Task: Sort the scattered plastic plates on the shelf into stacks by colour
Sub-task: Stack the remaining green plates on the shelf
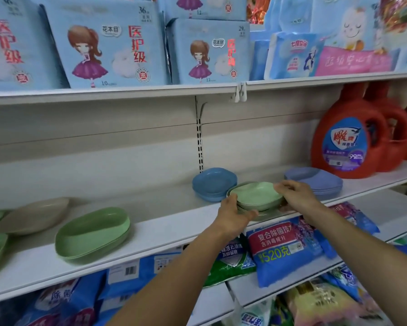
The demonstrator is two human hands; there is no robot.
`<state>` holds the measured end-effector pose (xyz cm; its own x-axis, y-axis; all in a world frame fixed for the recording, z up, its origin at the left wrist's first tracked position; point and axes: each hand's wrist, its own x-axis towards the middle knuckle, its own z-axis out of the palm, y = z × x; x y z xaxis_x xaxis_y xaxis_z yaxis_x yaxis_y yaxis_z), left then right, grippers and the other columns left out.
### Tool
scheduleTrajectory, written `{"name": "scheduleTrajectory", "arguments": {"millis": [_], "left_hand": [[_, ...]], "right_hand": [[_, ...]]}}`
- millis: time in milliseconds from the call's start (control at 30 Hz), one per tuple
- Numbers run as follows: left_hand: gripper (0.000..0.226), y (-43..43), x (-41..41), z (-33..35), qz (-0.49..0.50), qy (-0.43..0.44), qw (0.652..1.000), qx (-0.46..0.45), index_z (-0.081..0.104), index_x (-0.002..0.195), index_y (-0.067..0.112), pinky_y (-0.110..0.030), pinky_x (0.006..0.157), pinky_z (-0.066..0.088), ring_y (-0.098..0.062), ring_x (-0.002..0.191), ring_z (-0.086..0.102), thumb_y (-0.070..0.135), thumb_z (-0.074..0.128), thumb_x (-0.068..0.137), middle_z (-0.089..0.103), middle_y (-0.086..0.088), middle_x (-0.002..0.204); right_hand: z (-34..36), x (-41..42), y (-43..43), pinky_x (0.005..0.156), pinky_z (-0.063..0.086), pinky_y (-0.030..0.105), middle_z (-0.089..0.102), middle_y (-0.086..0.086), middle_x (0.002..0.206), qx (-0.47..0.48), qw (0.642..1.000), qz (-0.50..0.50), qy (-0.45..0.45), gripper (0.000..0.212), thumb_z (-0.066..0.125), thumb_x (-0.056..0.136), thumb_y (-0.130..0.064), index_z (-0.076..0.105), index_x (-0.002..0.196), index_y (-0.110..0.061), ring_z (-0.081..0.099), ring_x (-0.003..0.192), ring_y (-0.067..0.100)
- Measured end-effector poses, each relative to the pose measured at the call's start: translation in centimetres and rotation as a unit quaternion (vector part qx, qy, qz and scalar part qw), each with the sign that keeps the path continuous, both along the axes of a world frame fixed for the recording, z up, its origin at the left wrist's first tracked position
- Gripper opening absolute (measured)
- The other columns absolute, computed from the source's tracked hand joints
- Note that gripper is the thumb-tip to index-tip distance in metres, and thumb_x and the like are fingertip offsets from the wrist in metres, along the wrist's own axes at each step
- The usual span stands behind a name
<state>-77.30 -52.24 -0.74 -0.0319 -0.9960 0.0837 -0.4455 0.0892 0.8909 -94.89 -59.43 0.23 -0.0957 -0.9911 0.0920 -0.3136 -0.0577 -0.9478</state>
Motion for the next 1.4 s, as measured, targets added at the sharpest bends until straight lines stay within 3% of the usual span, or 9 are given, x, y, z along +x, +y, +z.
{"name": "scheduleTrajectory", "arguments": {"millis": [100, 233, 367, 500, 733, 867, 1033, 1233, 1400], "left_hand": [[0.072, -0.3, -0.2, -0.7, 0.001, -0.023, 1.0, 0.001, 0.025, 0.151, 0.012, -0.03, 0.116, 0.025, -0.019, 0.14, 0.027, 0.03, 0.063, 0.092, 0.019, -0.004, 0.156], [0.072, -0.7, -0.2, -1.1, 0.001, -0.039, 0.999, -0.015, 0.025, 0.151, 0.015, -0.033, 0.118, 0.024, -0.02, 0.142, 0.025, 0.029, 0.063, 0.092, 0.016, -0.001, 0.156], [0.068, -0.8, -0.3, -1.5, -0.006, -0.059, 0.998, -0.018, 0.03, 0.149, 0.012, -0.034, 0.118, 0.025, -0.021, 0.142, 0.024, 0.03, 0.063, 0.092, 0.014, 0.0, 0.154], [0.073, -0.6, -0.1, -1.5, -0.002, -0.095, 0.995, -0.009, 0.024, 0.153, 0.012, -0.032, 0.12, 0.017, -0.02, 0.147, 0.012, 0.034, 0.06, 0.093, 0.007, -0.001, 0.16], [0.071, 2.6, 3.7, -0.2, 0.059, -0.232, 0.965, -0.108, 0.014, 0.155, 0.021, -0.034, 0.12, 0.009, -0.02, 0.149, 0.003, 0.044, 0.048, 0.098, 0.005, -0.003, 0.163], [0.068, 6.5, 7.7, 0.0, 0.126, -0.264, 0.94, -0.177, 0.027, 0.151, 0.019, -0.038, 0.118, 0.019, -0.021, 0.143, 0.021, 0.055, 0.039, 0.095, 0.027, -0.005, 0.156], [0.078, 12.1, 15.6, -0.3, 0.214, -0.265, 0.919, -0.196, 0.046, 0.14, 0.019, -0.038, 0.109, 0.031, -0.022, 0.128, 0.041, 0.065, 0.025, 0.081, 0.051, -0.003, 0.135], [0.055, 17.7, 26.3, -0.8, 0.306, -0.196, 0.925, -0.112, 0.043, 0.142, 0.014, -0.032, 0.11, 0.031, -0.025, 0.131, 0.041, 0.04, 0.053, 0.096, 0.049, -0.009, 0.142], [0.054, 21.5, 31.9, -1.0, 0.32, -0.166, 0.928, -0.092, 0.041, 0.144, 0.018, -0.021, 0.102, 0.027, -0.017, 0.136, 0.037, 0.038, 0.055, 0.095, 0.044, -0.003, 0.146]], "right_hand": [[-1.1, -0.2, 0.4, 0.105, 0.042, 0.047, 0.048, 0.011, 0.141, -0.025, 0.998, 0.028, 0.057, 0.057, 0.058, 0.092, -0.042, 0.047, 0.14, -0.013, 0.052, 0.121, 0.027], [-2.5, -0.1, 0.4, 0.119, 0.014, 0.046, 0.013, 0.007, 0.161, -0.031, 0.973, 0.071, 0.217, 0.07, 0.039, 0.097, -0.052, 0.019, 0.153, -0.015, 0.01, 0.148, 0.026], [-2.5, 0.2, -0.1, 0.113, 0.024, 0.04, 0.032, 0.014, 0.153, -0.053, 0.961, 0.072, 0.261, 0.055, 0.036, 0.102, -0.039, 0.03, 0.149, -0.011, 0.027, 0.141, 0.03], [-2.8, 0.1, -0.7, 0.105, 0.036, 0.045, 0.049, 0.013, 0.137, -0.064, 0.946, 0.051, 0.315, 0.057, 0.027, 0.096, -0.05, 0.048, 0.134, -0.013, 0.041, 0.128, 0.033], [-0.3, 4.4, 3.1, 0.108, 0.032, 0.039, 0.04, 0.011, 0.146, -0.222, 0.923, 0.034, 0.314, 0.048, 0.043, 0.099, -0.036, 0.044, 0.14, -0.012, 0.037, 0.133, 0.029], [1.5, 8.8, 6.7, 0.094, 0.04, 0.037, 0.045, 0.002, 0.137, -0.273, 0.922, 0.07, 0.266, 0.042, 0.043, 0.099, -0.038, 0.048, 0.136, -0.019, 0.046, 0.122, 0.021], [1.5, 16.6, 10.0, 0.088, 0.048, 0.039, 0.06, -0.005, 0.12, -0.243, 0.924, 0.164, 0.245, 0.031, 0.047, 0.097, -0.038, 0.059, 0.121, -0.022, 0.059, 0.103, 0.016], [0.2, 26.7, 11.0, 0.085, 0.053, 0.042, 0.061, 0.0, 0.119, -0.108, 0.925, 0.24, 0.272, 0.041, 0.048, 0.092, -0.046, 0.053, 0.124, -0.022, 0.064, 0.094, 0.025], [-0.5, 32.2, 11.3, 0.057, 0.041, 0.029, 0.063, 0.011, 0.092, -0.01, 0.928, 0.21, 0.307, 0.045, 0.042, 0.094, -0.053, 0.052, 0.105, -0.01, 0.061, 0.075, 0.026]]}}
